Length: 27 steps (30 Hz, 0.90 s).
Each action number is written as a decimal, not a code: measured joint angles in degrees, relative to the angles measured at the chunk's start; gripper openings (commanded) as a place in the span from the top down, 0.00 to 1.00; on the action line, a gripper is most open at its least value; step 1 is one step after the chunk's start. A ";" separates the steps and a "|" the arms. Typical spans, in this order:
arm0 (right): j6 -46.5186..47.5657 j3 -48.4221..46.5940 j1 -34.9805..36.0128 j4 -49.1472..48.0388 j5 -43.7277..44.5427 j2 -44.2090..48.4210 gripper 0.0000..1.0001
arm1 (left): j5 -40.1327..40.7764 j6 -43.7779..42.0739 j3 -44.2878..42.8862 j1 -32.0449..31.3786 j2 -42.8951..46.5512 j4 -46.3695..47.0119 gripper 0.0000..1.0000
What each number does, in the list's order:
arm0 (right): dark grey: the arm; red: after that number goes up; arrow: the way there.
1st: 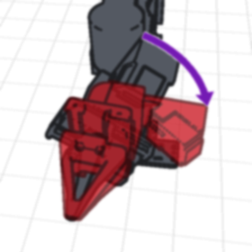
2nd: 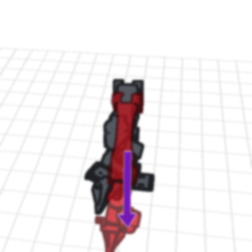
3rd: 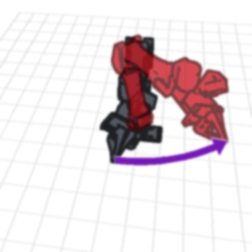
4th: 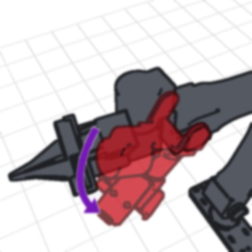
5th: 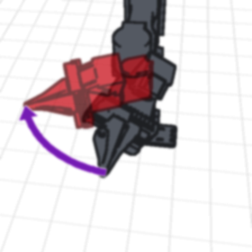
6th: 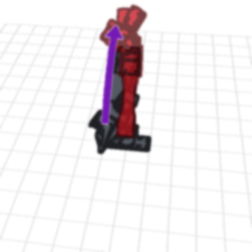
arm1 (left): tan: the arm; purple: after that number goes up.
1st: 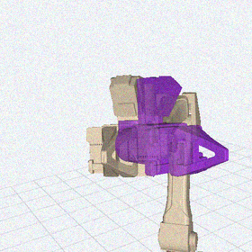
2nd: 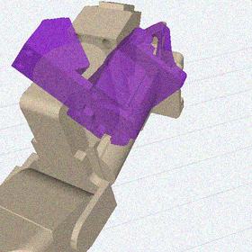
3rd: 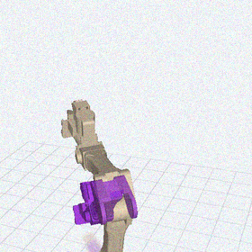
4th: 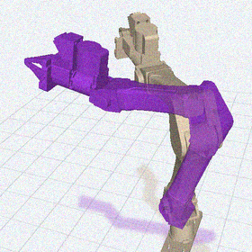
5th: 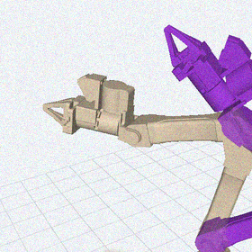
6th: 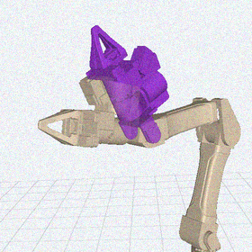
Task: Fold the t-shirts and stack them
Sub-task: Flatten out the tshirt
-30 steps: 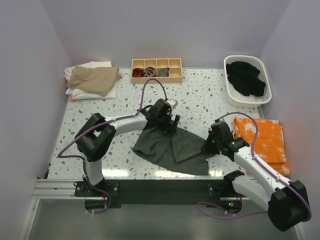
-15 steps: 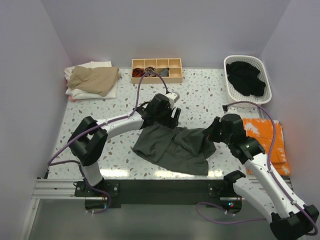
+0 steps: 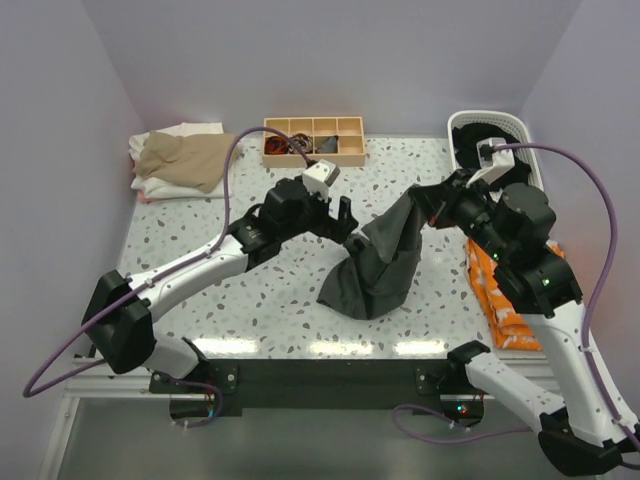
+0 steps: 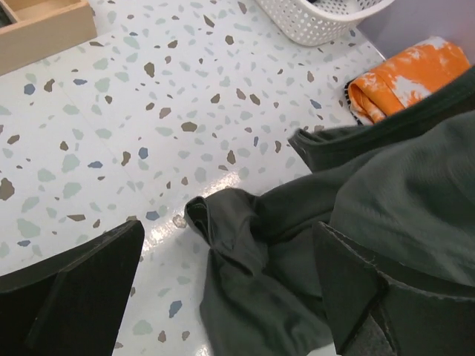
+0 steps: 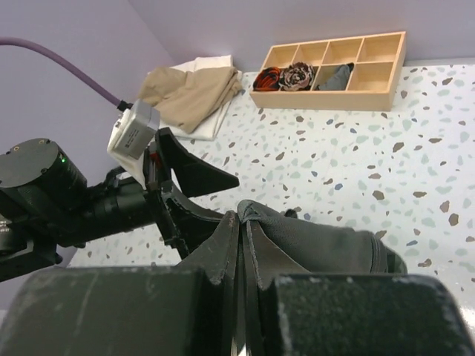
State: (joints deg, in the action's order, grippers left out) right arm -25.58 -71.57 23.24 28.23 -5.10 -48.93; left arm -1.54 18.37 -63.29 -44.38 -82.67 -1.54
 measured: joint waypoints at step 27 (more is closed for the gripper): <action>3.78 -2.34 0.00 5.18 4.11 -3.06 1.00 | -12.59 1.75 -0.59 -0.37 -23.93 4.07 1.00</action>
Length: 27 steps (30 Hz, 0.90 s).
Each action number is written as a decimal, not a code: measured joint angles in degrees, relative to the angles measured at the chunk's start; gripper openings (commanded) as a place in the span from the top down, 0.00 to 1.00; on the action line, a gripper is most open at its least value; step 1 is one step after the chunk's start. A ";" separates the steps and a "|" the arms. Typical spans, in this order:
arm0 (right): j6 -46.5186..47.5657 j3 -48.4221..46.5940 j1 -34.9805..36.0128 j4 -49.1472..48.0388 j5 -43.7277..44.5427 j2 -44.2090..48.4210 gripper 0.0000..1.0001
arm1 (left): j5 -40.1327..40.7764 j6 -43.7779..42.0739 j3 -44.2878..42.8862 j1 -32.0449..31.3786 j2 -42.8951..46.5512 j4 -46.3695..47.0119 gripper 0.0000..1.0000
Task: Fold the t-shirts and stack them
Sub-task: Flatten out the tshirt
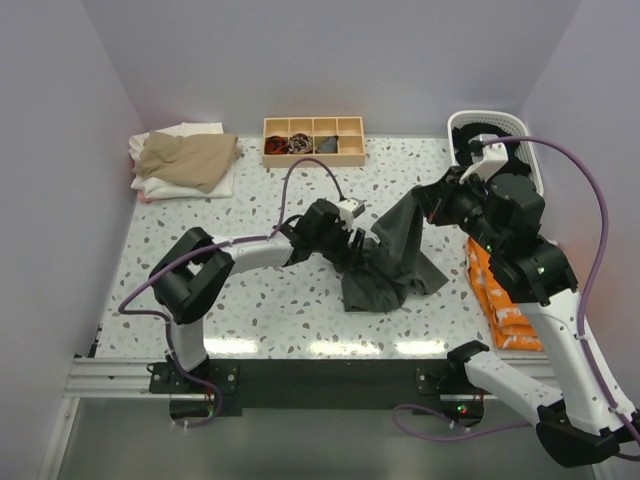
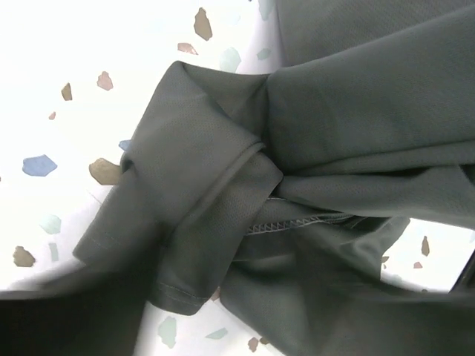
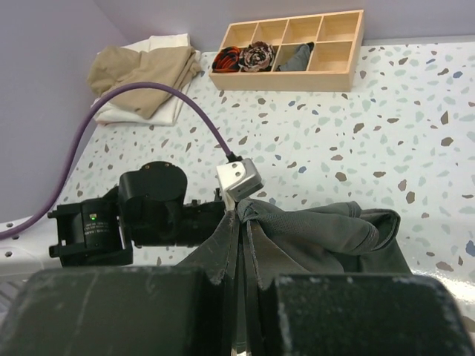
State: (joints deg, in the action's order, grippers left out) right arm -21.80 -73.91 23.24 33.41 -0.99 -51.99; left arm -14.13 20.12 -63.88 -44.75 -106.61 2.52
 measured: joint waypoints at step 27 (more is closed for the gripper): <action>6.60 -19.15 0.02 12.26 4.50 12.15 1.00 | 28.20 -7.19 -38.88 4.33 57.24 -38.95 1.00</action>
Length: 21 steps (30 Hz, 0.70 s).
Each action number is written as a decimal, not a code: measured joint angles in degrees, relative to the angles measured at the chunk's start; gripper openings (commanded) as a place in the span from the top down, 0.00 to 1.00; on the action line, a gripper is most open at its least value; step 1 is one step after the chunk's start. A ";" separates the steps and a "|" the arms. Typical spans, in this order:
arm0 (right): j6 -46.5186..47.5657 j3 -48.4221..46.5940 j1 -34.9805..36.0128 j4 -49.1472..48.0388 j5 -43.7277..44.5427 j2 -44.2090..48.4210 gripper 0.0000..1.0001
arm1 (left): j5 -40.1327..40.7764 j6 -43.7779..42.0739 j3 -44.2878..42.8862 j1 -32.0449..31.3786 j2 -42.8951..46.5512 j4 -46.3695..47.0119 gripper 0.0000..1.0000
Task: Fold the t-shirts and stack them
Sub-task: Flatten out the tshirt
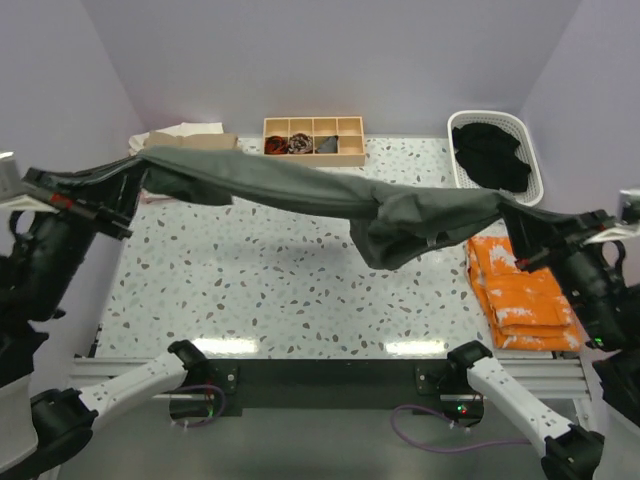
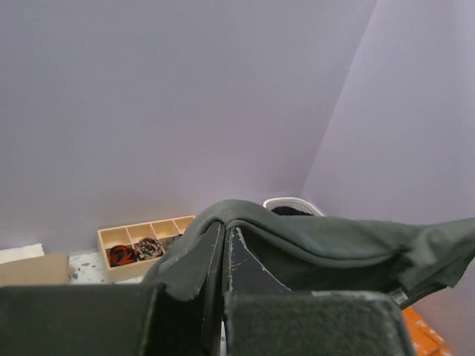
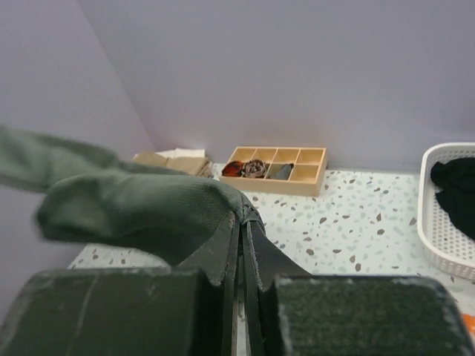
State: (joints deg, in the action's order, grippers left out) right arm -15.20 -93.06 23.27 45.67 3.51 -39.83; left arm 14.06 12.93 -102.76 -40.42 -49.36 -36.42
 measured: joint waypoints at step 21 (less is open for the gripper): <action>-0.74 1.81 -0.02 4.50 2.93 3.50 1.00 | -3.72 7.58 1.49 -0.11 3.67 -22.75 1.00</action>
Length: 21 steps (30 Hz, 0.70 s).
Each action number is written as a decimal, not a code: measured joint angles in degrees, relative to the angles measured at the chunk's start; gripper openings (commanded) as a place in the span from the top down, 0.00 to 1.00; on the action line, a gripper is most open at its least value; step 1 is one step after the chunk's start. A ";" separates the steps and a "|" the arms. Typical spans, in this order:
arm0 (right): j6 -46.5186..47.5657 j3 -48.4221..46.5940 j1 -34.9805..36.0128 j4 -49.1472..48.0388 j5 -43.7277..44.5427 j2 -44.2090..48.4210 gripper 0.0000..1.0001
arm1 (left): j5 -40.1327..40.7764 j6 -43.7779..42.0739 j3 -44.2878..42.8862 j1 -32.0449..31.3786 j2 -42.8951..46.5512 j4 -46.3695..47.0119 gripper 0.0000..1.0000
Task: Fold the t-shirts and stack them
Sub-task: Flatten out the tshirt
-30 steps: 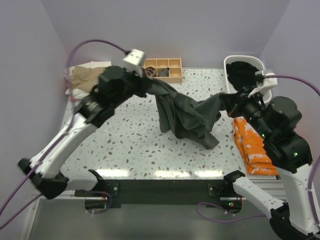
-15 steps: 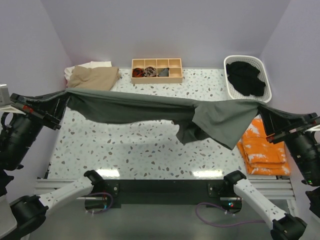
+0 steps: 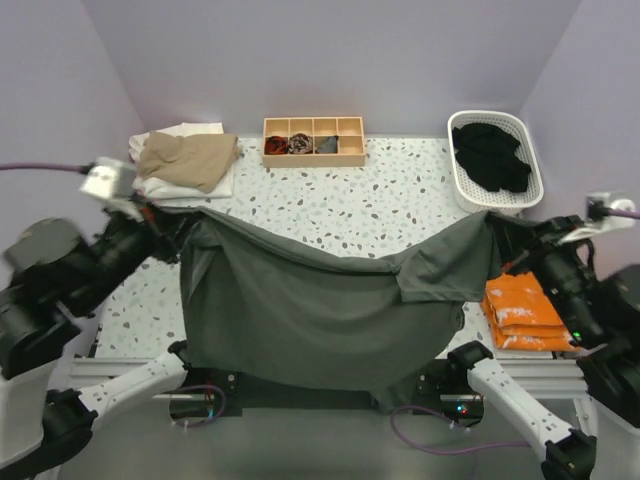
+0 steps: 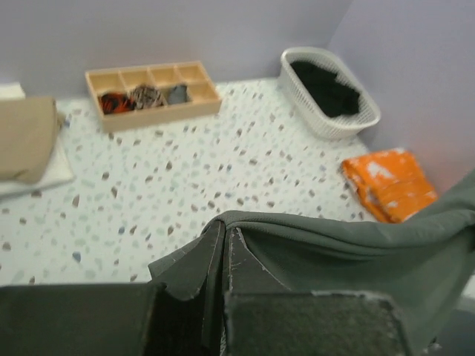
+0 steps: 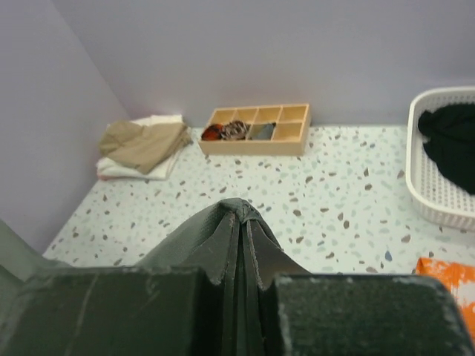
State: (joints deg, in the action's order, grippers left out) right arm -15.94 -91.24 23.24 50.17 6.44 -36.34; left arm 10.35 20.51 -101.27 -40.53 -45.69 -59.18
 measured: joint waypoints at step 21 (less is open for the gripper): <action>-1.97 44.81 -0.55 -36.15 27.34 -21.49 1.00 | 12.20 -0.24 40.50 18.34 -43.39 39.85 1.00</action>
State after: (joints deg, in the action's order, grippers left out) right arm -17.91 -46.44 22.70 14.02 33.78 -57.82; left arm 22.55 20.27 -60.77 -22.20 -89.08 -19.33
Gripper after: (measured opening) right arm 0.015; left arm 0.018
